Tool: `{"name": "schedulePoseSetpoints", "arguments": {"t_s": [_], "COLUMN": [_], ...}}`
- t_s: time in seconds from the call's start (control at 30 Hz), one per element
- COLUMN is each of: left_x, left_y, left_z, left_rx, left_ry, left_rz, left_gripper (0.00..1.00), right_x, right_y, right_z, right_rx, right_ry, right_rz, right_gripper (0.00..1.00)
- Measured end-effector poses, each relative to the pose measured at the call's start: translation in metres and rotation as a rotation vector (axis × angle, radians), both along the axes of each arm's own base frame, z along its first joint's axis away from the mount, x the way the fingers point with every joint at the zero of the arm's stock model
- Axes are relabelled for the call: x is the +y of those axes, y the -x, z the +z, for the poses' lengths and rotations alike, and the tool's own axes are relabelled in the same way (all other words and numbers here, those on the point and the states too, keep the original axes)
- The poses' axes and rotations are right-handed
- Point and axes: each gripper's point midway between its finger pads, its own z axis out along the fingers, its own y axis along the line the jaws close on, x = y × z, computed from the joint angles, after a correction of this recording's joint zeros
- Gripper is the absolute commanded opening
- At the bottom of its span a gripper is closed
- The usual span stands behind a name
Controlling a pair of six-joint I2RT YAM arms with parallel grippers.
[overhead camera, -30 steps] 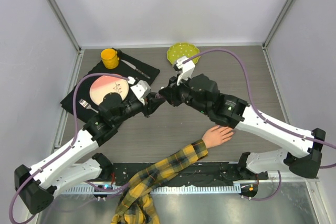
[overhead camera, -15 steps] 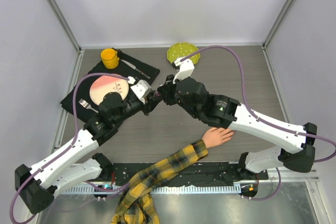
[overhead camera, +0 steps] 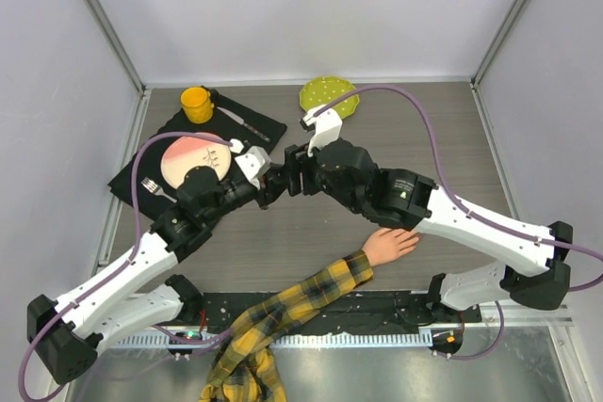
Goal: Paint the nails
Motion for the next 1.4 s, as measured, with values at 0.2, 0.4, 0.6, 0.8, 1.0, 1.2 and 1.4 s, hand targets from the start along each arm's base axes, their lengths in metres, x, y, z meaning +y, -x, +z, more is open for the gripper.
{"name": "schedulePoseSetpoints", "arguments": {"t_s": [0.2,0.4,0.6,0.8,1.0,1.2,1.4], "left_x": [-0.011,-0.018,-0.022,-0.023,-0.024,-0.024,-0.025], "left_y": [0.016,0.035,0.046,0.050,0.052,0.054,0.056], "left_z": [-0.004,-0.004,-0.004,-0.004,-0.004,-0.004,-0.004], "left_rx": [0.040,0.068,0.090,0.098,0.107,0.107,0.108], "left_ry": [-0.007,-0.004,0.003,0.007,0.011,0.011,0.010], "left_rz": [-0.107,-0.215,-0.277,-0.299,-0.311,-0.321,-0.335], "left_gripper": [0.00,0.00,0.00,0.00,0.00,0.00,0.00], "right_x": [-0.020,-0.052,-0.038,-0.027,-0.024,-0.022,-0.020], "right_y": [0.004,0.005,0.033,0.042,0.042,0.042,0.041], "right_z": [0.016,0.042,0.038,0.020,0.012,0.010,0.006], "right_rx": [-0.001,-0.024,-0.015,0.028,0.036,0.034,0.035], "right_ry": [-0.017,-0.091,-0.092,-0.071,-0.049,-0.041,-0.030], "right_rz": [0.131,0.280,0.499,0.600,0.620,0.635,0.648], "right_gripper": [0.61,0.50,0.55,0.56,0.45,0.40,0.16]}}
